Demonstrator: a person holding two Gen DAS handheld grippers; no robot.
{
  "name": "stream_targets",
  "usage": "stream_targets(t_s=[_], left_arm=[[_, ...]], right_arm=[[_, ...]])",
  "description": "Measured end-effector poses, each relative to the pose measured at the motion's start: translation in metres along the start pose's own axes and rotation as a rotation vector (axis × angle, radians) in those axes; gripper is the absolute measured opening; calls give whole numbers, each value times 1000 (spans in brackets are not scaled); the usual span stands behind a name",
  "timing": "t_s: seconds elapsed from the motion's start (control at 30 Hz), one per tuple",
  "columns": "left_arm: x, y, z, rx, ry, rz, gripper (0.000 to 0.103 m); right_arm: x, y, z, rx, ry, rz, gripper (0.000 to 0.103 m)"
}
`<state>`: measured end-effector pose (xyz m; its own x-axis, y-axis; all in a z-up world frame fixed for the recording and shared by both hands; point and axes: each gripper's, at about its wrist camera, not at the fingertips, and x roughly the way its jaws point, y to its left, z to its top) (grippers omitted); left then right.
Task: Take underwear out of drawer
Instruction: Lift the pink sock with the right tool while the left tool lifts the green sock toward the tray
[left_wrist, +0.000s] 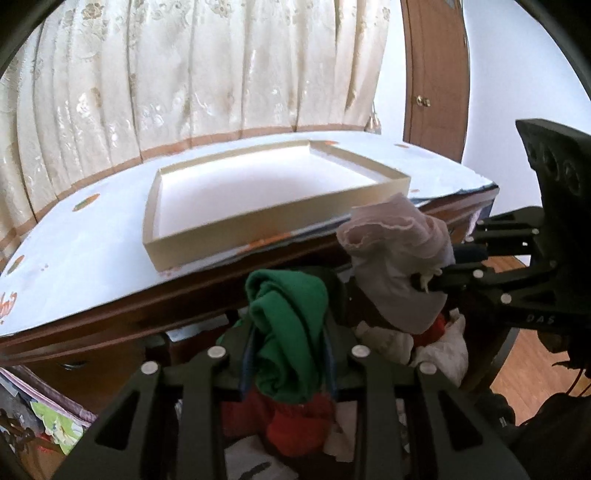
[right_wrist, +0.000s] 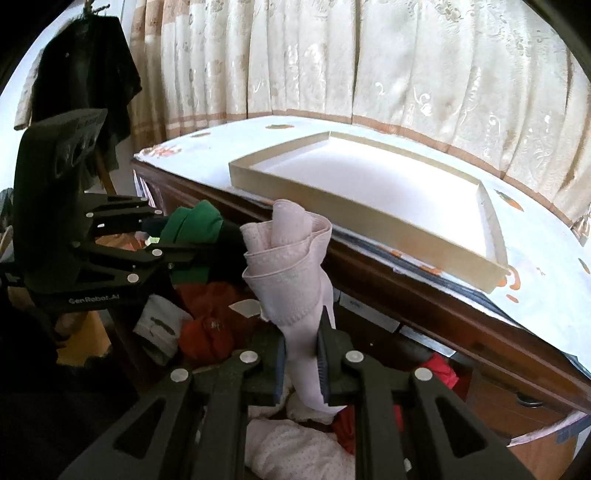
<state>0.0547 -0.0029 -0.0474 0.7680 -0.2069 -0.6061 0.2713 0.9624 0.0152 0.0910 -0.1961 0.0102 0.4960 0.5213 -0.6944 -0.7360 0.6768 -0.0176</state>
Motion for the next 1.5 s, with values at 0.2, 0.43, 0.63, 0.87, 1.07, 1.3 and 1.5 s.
stream_targets(t_s=[0.2, 0.43, 0.63, 0.87, 1.07, 1.3, 1.5], left_arm=[[-12, 1, 9, 4, -55, 14, 27], [-26, 4, 21, -5, -130, 39, 27], [-35, 2, 35, 26, -181, 49, 27], [-38, 0, 50, 35, -208, 37, 27], [-45, -1, 60, 39, -238, 24, 27], [-41, 3, 76, 37, -255, 49, 27], [-34, 3, 92, 48, -271, 55, 27]], right_arm=[[-10, -2, 8, 12, -41, 2, 16], [-21, -6, 16, 27, -98, -9, 16], [-28, -9, 25, 29, -127, -10, 16], [-33, -13, 31, 22, -153, -21, 16], [-38, -17, 34, 25, -172, -31, 16], [-44, -27, 41, 44, -200, -42, 16], [-47, -32, 48, 44, -211, -60, 16]])
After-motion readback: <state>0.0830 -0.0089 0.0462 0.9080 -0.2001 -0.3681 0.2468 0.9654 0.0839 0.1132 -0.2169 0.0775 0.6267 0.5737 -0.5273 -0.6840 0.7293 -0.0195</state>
